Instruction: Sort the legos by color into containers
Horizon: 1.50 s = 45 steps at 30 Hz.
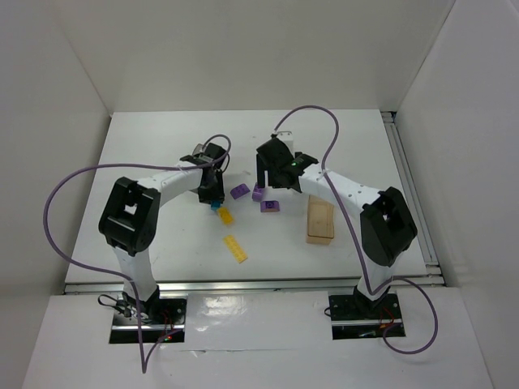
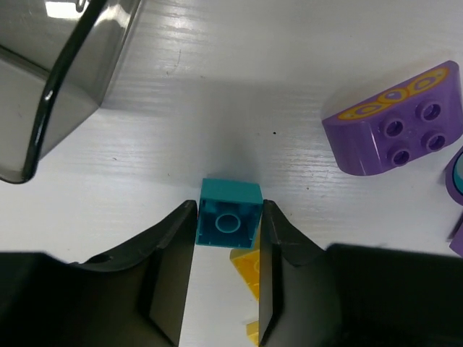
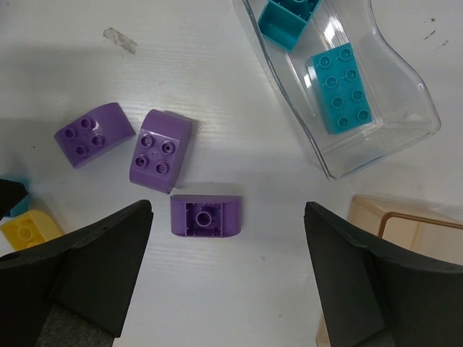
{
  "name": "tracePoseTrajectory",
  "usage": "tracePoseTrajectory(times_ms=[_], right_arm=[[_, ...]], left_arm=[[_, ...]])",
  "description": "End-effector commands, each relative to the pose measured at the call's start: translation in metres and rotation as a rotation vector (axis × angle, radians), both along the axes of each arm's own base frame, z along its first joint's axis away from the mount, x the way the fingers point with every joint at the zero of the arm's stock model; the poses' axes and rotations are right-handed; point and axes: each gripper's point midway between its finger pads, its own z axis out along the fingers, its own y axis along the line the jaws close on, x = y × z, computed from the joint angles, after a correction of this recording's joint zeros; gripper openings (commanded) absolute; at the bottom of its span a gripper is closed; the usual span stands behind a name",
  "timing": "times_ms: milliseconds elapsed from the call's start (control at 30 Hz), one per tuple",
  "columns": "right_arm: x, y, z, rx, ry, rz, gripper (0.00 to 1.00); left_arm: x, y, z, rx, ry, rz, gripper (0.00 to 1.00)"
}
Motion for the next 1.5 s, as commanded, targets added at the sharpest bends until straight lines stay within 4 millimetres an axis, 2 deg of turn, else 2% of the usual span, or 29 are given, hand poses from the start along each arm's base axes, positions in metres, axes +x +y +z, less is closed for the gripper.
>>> tracePoseTrajectory(times_ms=[0,233,267,300,367,400,467,500,533,567,600,633,667,700,733,833,900,933,967,1033,1067,1100,1200,1233,1267,1300,1367,1433,1467], right_arm=[[0.003,-0.010,0.017,-0.004,-0.052,-0.030,0.93],[0.002,-0.038,0.046,0.003,-0.111,-0.099,0.93],[0.000,-0.042,0.048,-0.001,-0.118,-0.106,0.93],[-0.003,-0.056,0.057,-0.004,-0.141,-0.149,0.93],[-0.008,-0.069,0.064,0.009,-0.166,-0.193,0.93],[-0.010,-0.078,0.066,0.012,-0.171,-0.210,0.93],[-0.018,-0.095,0.072,0.041,-0.195,-0.249,0.94],[-0.023,-0.102,0.073,0.045,-0.191,-0.266,0.94],[-0.030,-0.112,0.076,0.048,-0.206,-0.281,0.94],[-0.035,-0.121,0.075,0.060,-0.198,-0.315,0.94],[-0.039,-0.125,0.077,0.069,-0.210,-0.332,0.94],[-0.047,-0.135,0.080,0.090,-0.230,-0.365,0.94],[-0.050,-0.142,0.081,0.094,-0.238,-0.377,0.94],[-0.056,-0.145,0.081,0.104,-0.239,-0.384,0.95],[-0.063,-0.152,0.084,0.124,-0.252,-0.390,0.95],[-0.071,-0.166,0.095,0.129,-0.279,-0.407,0.96],[-0.080,-0.176,0.092,0.091,-0.258,-0.419,0.96],[-0.081,-0.180,0.090,0.083,-0.250,-0.428,0.97],[-0.084,-0.183,0.100,0.092,-0.274,-0.436,0.97],[-0.087,-0.188,0.103,0.087,-0.280,-0.438,0.97],[-0.090,-0.189,0.108,0.099,-0.296,-0.439,0.97],[-0.092,-0.191,0.109,0.098,-0.295,-0.439,0.97],[-0.093,-0.190,0.110,0.116,-0.295,-0.434,0.97],[-0.094,-0.190,0.107,0.111,-0.287,-0.433,0.97],[-0.094,-0.188,0.106,0.113,-0.280,-0.415,0.97],[-0.093,-0.182,0.100,0.117,-0.252,-0.396,0.97],[-0.093,-0.171,0.087,0.129,-0.207,-0.340,0.97],[-0.088,-0.159,0.083,0.166,-0.198,-0.292,0.97],[-0.085,-0.148,0.082,0.180,-0.191,-0.246,0.96]], left_arm=[[0.002,0.001,-0.001,0.021,0.008,0.016,0.43],[0.010,-0.002,0.022,0.008,-0.032,0.007,0.38],[0.016,-0.010,0.037,-0.018,-0.069,-0.006,0.38],[0.018,-0.011,0.046,-0.021,-0.087,-0.017,0.38],[0.022,-0.025,0.061,-0.072,-0.109,-0.053,0.37],[0.026,-0.039,0.078,-0.103,-0.148,-0.080,0.37],[0.031,-0.056,0.096,-0.139,-0.186,-0.111,0.37],[0.037,-0.074,0.119,-0.184,-0.233,-0.133,0.37],[0.040,-0.085,0.133,-0.212,-0.260,-0.154,0.37],[0.045,-0.096,0.128,-0.220,-0.251,-0.170,0.37],[0.047,-0.112,0.133,-0.239,-0.259,-0.198,0.37],[0.059,-0.128,0.156,-0.277,-0.310,-0.229,0.37],[0.063,-0.138,0.158,-0.289,-0.309,-0.244,0.37],[0.069,-0.151,0.141,-0.288,-0.275,-0.259,0.37],[0.078,-0.165,0.158,-0.319,-0.311,-0.277,0.37],[0.086,-0.201,0.150,-0.380,-0.297,-0.325,0.37],[0.091,-0.220,0.146,-0.429,-0.292,-0.338,0.37],[0.093,-0.231,0.152,-0.449,-0.307,-0.356,0.37],[0.099,-0.238,0.135,-0.457,-0.287,-0.351,0.37],[0.105,-0.246,0.127,-0.473,-0.275,-0.349,0.38],[0.108,-0.252,0.132,-0.500,-0.281,-0.350,0.40],[0.109,-0.256,0.118,-0.504,-0.256,-0.342,0.40],[0.113,-0.264,0.120,-0.536,-0.268,-0.350,0.61],[0.114,-0.267,0.117,-0.547,-0.264,-0.359,0.71],[0.114,-0.267,0.116,-0.542,-0.267,-0.366,0.86],[0.113,-0.268,0.117,-0.549,-0.263,-0.372,0.90],[0.108,-0.264,0.135,-0.554,-0.286,-0.383,0.95],[0.106,-0.259,0.151,-0.544,-0.318,-0.399,0.96],[0.099,-0.251,0.171,-0.540,-0.348,-0.402,0.96]])
